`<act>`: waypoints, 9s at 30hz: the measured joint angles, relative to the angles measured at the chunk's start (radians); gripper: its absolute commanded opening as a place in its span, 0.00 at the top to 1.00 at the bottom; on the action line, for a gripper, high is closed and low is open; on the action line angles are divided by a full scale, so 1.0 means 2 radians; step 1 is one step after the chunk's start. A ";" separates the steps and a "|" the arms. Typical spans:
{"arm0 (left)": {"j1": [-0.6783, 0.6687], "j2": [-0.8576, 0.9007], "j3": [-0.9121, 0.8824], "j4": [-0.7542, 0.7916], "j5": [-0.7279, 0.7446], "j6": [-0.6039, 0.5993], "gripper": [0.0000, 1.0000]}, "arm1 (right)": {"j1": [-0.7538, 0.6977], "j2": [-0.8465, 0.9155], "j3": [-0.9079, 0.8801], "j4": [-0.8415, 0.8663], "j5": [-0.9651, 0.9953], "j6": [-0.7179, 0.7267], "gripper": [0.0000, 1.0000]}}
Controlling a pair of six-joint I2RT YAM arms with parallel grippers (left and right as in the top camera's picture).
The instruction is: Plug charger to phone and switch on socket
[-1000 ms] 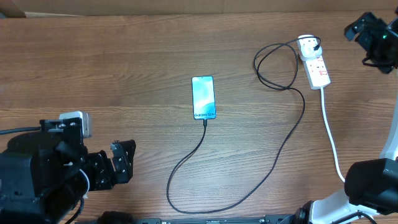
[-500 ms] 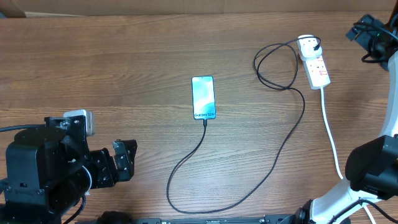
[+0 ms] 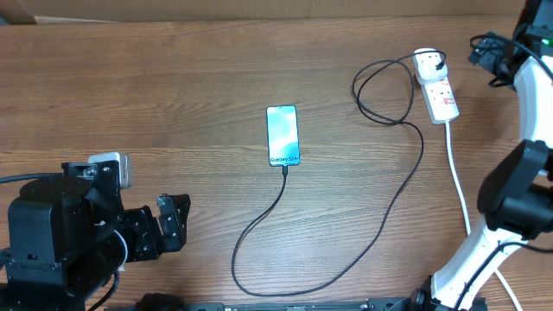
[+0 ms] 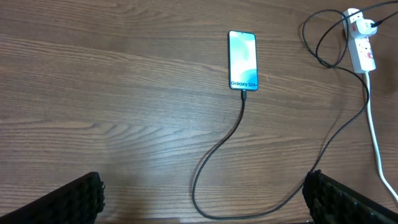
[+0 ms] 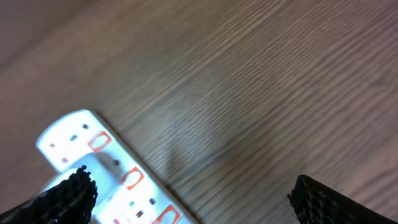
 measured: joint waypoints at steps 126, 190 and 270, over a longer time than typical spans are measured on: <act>0.000 0.000 0.000 0.000 0.000 0.000 0.00 | -0.014 -0.008 -0.009 -0.134 -0.115 0.067 0.00; 0.000 0.000 0.000 0.000 0.000 0.000 0.00 | 0.157 -0.658 -0.332 -0.309 -0.130 0.089 0.00; 0.000 0.000 -0.003 0.000 0.000 0.000 0.01 | 0.206 -1.069 -0.959 0.373 -0.095 -0.158 0.00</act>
